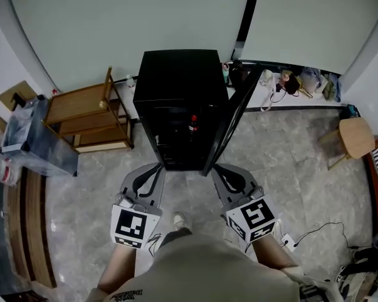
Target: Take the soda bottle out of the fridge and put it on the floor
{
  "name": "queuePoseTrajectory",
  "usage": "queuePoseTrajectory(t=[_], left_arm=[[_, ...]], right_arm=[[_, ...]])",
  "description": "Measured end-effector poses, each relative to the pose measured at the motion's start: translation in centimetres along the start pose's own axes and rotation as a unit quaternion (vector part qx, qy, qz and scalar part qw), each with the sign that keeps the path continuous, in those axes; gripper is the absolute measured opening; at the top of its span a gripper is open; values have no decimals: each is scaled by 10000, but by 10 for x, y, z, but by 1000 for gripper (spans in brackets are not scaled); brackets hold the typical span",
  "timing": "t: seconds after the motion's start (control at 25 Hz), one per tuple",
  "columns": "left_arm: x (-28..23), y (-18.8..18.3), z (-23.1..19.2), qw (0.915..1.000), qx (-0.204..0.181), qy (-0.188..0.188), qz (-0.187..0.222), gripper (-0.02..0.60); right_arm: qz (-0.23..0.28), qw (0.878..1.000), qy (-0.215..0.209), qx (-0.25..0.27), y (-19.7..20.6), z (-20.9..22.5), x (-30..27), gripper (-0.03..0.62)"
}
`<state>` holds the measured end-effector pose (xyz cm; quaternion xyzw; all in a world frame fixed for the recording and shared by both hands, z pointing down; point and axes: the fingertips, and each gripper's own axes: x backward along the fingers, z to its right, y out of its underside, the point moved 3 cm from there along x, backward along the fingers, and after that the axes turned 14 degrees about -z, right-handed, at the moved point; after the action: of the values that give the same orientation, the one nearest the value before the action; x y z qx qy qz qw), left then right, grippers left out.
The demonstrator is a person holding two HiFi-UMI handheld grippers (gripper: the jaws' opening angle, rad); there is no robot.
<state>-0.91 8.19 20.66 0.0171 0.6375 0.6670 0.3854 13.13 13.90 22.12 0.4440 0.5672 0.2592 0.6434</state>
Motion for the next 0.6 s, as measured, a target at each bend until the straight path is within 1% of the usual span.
queuePoseTrajectory(t=[0.32, 0.44, 0.6], left_arm=[[-20, 9, -52, 9999, 68, 100, -23, 11], [-25, 13, -66, 9999, 71, 144, -53, 11], [-38, 17, -79, 9998, 149, 144, -50, 11]], right_arm=[[-116, 9998, 142, -18, -24, 2, -52, -3], [-166, 9997, 166, -37, -30, 2, -69, -3], [-254, 9992, 297, -12, -31, 13, -88, -3]])
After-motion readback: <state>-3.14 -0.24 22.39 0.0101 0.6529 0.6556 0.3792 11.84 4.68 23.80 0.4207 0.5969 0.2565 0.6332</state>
